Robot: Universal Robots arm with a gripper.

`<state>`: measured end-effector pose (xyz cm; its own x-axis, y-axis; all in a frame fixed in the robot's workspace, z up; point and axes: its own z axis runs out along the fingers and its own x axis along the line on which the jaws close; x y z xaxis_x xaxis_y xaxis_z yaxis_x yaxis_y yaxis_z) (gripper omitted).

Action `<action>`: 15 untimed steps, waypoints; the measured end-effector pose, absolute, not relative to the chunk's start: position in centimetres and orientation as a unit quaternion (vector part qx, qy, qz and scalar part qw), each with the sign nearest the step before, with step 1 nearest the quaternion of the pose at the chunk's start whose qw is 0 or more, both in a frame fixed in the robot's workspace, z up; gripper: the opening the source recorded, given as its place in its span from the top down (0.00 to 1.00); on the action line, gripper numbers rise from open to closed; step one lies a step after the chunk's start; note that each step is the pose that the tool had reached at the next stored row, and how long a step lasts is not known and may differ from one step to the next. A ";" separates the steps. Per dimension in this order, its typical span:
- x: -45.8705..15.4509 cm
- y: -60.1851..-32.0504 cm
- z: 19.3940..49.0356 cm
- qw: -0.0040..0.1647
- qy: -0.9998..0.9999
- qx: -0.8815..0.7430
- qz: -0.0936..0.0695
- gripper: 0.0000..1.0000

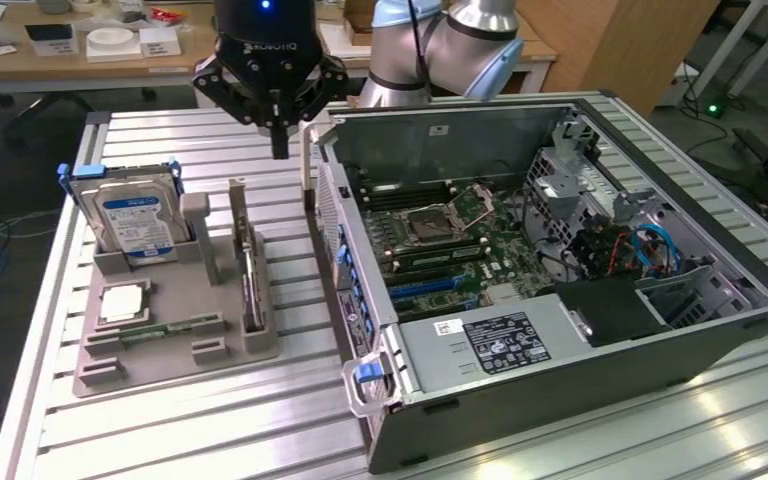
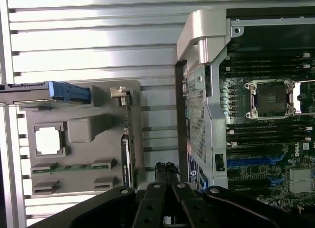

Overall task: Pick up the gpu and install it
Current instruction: 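Reach for the gpu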

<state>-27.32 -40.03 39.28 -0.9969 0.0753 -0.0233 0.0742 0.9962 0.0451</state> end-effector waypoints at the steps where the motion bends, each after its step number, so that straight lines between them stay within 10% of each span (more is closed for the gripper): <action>1: -27.4 -40.0 39.3 0.012 0.999 0.037 0.022 0.89; 15: -29.1 -40.1 39.3 0.013 0.999 0.037 0.022 0.89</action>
